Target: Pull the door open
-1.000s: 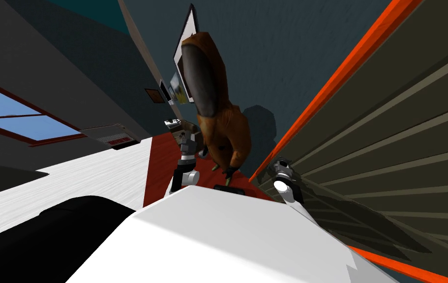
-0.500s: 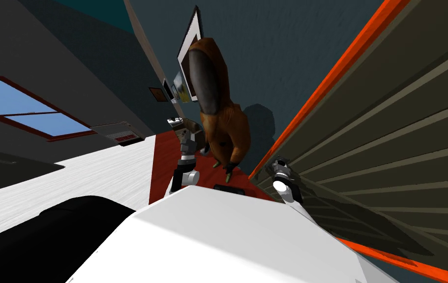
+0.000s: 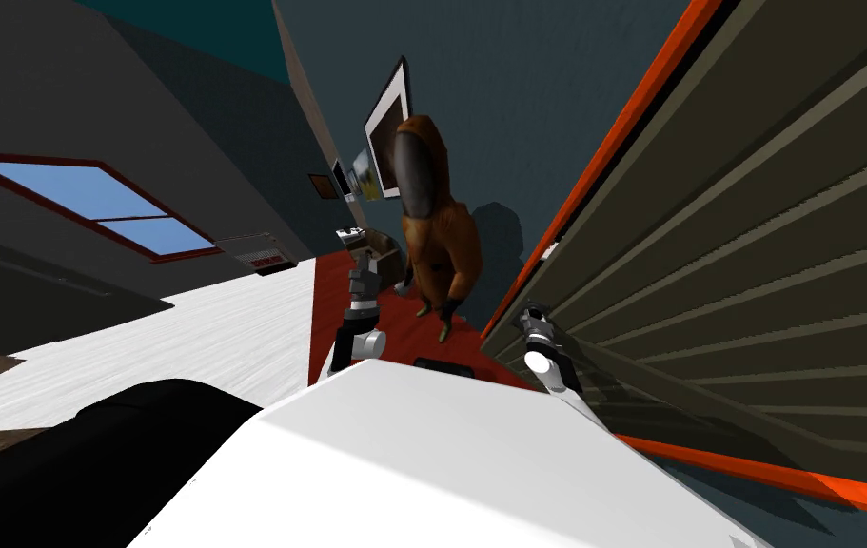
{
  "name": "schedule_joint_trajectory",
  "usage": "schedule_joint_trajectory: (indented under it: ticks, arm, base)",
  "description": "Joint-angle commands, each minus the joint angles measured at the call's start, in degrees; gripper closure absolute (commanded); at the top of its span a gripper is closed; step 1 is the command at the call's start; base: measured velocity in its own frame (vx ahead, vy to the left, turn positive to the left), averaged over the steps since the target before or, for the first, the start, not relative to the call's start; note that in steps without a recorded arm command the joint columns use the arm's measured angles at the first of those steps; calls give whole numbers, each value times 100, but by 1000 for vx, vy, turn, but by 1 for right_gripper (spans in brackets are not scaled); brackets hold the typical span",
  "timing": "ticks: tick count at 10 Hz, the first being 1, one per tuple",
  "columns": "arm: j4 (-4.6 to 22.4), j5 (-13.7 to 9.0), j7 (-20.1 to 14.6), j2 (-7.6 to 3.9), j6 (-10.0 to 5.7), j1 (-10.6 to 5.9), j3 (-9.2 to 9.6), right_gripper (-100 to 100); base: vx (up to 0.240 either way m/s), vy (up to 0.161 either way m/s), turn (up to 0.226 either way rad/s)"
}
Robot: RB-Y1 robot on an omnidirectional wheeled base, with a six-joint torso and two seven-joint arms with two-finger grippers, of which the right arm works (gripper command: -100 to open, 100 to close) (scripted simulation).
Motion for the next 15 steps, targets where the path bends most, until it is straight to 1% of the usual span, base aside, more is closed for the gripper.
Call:
schedule_joint_trajectory:
  ticks: [1,2,3,7,9,10,11,15]
  arm:
    - [0,0,0,0,0,0,0,100]
    - [-40,32,-86,-62,5,45,112,100]
    - [-62,46,-128,-99,-5,58,153,100]
    - [-198,139,-393,-332,-65,143,412,100]
    - [-255,178,-504,-429,-90,179,520,100]
    - [-210,168,-467,-394,-65,173,501,100]
    - [-231,199,-553,-452,-75,214,587,100]
    - [-315,274,-753,-626,-145,272,740,100]
  base:
    - [-102,-2,30]
    - [-168,-20,137]
    - [-269,-44,129]
    - [-276,-38,143]
    - [-261,-13,125]
    - [-105,-2,32]
    - [-134,-22,103]
    - [-214,-47,129]
